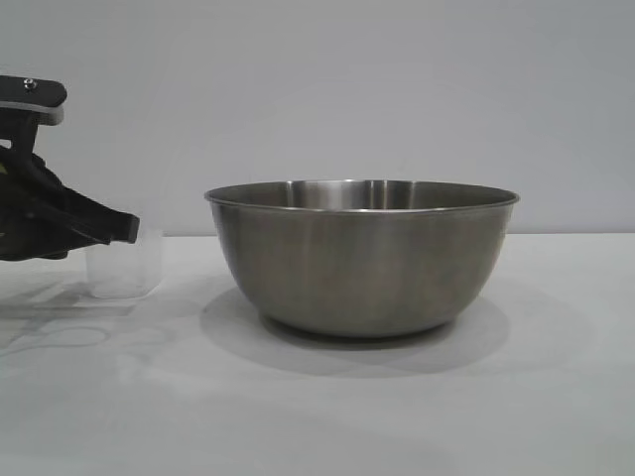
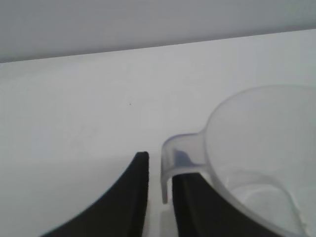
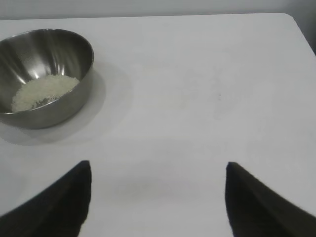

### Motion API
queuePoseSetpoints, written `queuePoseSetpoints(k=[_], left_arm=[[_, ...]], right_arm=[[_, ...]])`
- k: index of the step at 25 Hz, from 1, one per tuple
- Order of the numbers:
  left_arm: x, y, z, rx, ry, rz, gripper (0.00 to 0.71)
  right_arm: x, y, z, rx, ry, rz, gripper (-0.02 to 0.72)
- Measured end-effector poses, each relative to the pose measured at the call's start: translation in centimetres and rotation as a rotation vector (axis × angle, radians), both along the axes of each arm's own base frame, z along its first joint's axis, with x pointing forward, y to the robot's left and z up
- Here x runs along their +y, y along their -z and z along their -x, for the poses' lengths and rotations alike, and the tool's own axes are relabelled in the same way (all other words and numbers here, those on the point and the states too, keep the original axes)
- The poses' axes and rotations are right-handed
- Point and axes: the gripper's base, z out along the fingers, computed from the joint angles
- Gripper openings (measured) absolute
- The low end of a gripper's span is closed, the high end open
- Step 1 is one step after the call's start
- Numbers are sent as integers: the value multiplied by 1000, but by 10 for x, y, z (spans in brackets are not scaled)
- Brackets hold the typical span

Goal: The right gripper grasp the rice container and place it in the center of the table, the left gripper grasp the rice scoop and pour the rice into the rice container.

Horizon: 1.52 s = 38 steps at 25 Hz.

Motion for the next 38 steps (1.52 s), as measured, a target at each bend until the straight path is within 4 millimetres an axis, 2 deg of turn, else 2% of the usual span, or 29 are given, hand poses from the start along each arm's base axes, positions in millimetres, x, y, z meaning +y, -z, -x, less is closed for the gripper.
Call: queuePoseSetpoints(k=[1, 6, 7, 19, 32, 38], left_arm=[[0, 0, 0, 0, 2, 0, 228], [0, -4, 3, -4, 9, 0, 220], [2, -5, 6, 0, 10, -2, 261], [15, -7, 59, 112, 123, -60, 246], [26, -16, 109, 190, 215, -23, 246], [30, -13, 118, 228, 212, -29, 246]], right_arm=[[0, 0, 0, 0, 0, 0, 484], [0, 0, 0, 0, 0, 0, 484], [0, 0, 0, 0, 0, 0, 484], [0, 0, 0, 0, 0, 0, 484], [0, 0, 0, 0, 0, 0, 484], [0, 0, 0, 0, 0, 0, 484]])
